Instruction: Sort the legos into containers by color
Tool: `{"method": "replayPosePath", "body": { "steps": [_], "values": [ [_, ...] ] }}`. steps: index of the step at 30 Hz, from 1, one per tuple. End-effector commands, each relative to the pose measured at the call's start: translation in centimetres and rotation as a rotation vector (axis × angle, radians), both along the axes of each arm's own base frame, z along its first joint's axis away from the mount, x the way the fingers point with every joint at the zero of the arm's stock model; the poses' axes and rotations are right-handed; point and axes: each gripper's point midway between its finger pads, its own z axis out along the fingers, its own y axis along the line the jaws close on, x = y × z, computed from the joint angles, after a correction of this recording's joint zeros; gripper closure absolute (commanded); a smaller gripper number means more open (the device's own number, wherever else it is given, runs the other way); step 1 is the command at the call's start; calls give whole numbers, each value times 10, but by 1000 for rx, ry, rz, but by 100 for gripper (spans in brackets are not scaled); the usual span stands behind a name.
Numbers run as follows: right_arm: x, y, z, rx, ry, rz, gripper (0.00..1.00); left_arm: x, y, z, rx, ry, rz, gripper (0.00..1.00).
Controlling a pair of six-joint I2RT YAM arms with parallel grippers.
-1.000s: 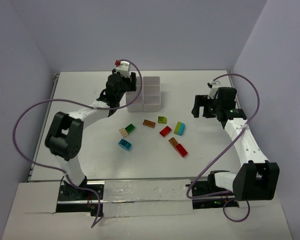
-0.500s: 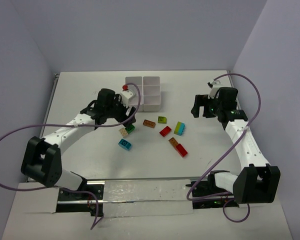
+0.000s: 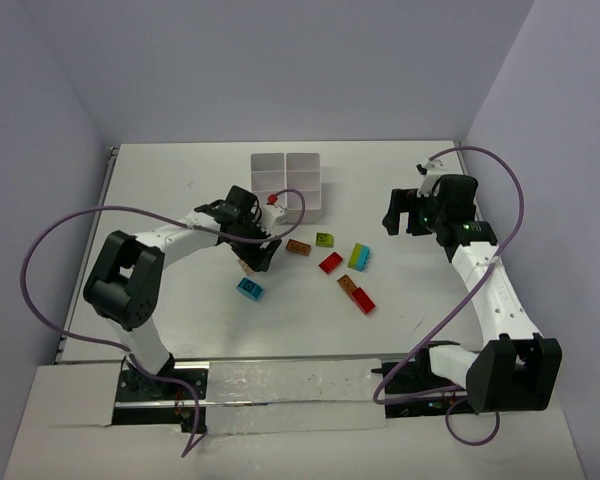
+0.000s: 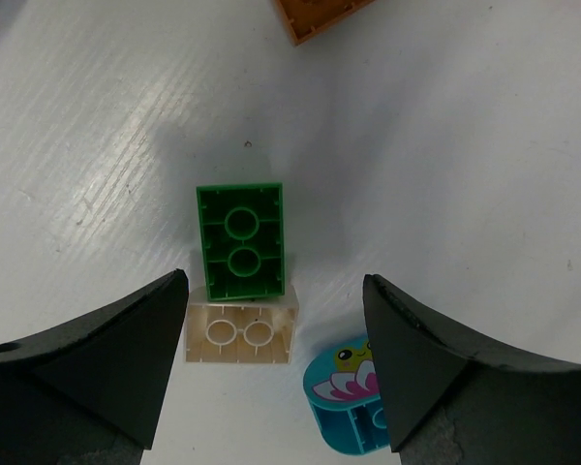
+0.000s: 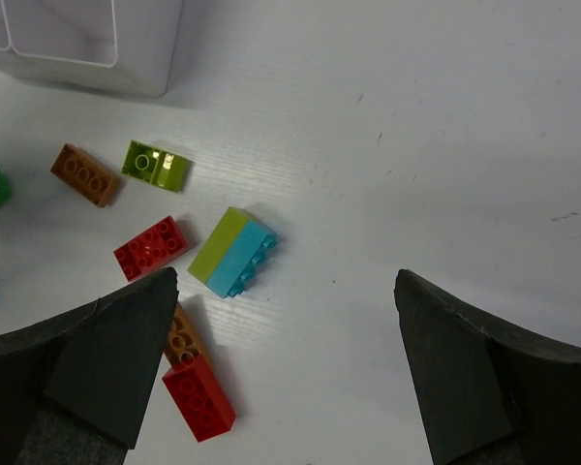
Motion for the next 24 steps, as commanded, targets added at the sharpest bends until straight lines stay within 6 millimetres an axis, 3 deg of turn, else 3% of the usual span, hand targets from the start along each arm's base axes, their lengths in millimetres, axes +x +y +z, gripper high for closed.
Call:
{"method": "replayPosePath", "body": {
  "steps": [1, 6, 12, 18, 21, 24],
  "values": [
    [2, 2, 13, 4, -51, 1, 0, 13, -9, 3, 36, -36, -13, 18],
    [3, 2, 13, 4, -51, 2, 0, 18, -14, -7, 64, -15, -3, 20],
    [2, 2, 12, 5, -51, 3, 0, 25, -18, -8, 94, -34, -6, 33],
    [2, 2, 12, 3, -52, 4, 0, 22, -16, -6, 124, -41, -10, 63],
    [1, 3, 13, 5, -55, 6, 0, 18, -16, 11, 100, -49, -5, 88],
    [0, 4, 13, 10, -54, 8, 0, 21, -26, 61, -9, -124, 17, 99]
  ]
}}
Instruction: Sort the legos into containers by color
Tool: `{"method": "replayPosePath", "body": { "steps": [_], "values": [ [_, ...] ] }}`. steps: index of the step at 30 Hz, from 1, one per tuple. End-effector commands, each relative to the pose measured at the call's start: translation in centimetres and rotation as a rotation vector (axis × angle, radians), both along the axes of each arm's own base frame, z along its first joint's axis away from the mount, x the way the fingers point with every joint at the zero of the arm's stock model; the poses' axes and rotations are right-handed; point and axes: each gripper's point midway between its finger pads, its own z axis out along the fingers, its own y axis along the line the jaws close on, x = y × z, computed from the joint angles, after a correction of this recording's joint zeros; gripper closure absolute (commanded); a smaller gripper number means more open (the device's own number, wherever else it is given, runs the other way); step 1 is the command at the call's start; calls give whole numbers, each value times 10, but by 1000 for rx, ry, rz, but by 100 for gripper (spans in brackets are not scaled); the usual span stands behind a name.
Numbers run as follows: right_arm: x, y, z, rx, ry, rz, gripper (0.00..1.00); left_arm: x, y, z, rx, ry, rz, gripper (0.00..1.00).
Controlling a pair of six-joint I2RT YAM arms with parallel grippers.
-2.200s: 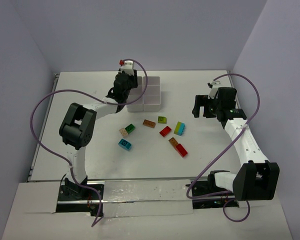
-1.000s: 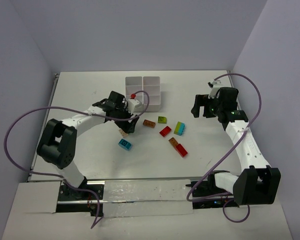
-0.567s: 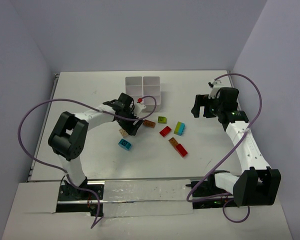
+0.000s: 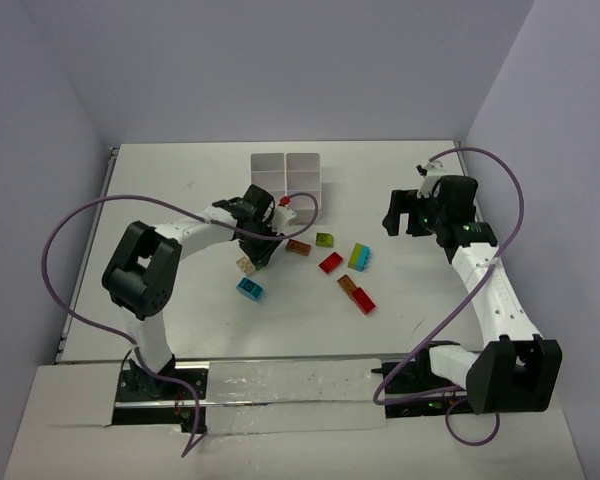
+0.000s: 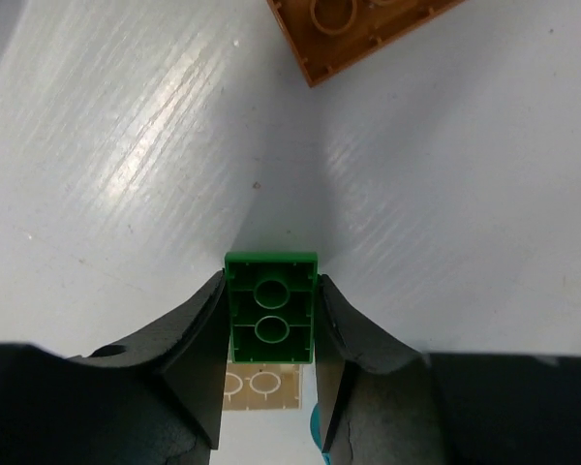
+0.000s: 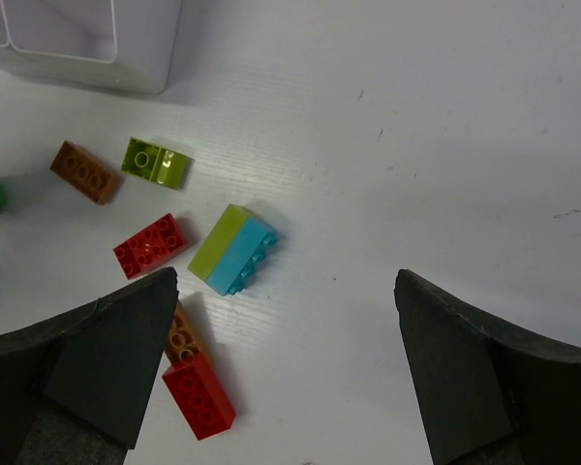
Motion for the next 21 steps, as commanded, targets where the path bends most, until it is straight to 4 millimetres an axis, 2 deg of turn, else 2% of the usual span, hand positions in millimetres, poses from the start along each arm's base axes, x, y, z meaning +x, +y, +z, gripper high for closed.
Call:
{"method": "replayPosePath", "body": {
  "steps": [1, 2, 5, 8, 10, 14, 16, 17, 18, 20, 21],
  "values": [
    [3, 4, 15, 11, -57, 9, 0, 17, -21, 92, -182, -169, 27, 100],
    [3, 5, 15, 14, -57, 11, 0, 22, -23, 108, -216, -214, 43, 100],
    [5, 6, 16, 23, -57, 15, 0, 50, -23, 178, -360, -424, 170, 100],
    [6, 7, 15, 26, -50, 19, 0, 86, -13, 225, -446, -634, 348, 100],
    [7, 7, 14, 27, -47, 20, 0, 100, -12, 232, -482, -682, 424, 100],
    [10, 6, 12, 24, -38, 16, 0, 144, -10, 246, -550, -835, 571, 100],
    [10, 5, 13, 21, -39, 12, 0, 161, -12, 237, -554, -852, 605, 100],
    [10, 5, 13, 19, -39, 9, 0, 168, -14, 244, -575, -874, 616, 100],
    [11, 4, 14, 17, -41, 7, 0, 182, -18, 237, -580, -886, 637, 100],
    [10, 4, 12, 15, -37, 5, 0, 192, -21, 246, -612, -918, 642, 100],
    [10, 4, 12, 15, -36, 4, 0, 202, -26, 239, -615, -930, 644, 100]
  ]
}}
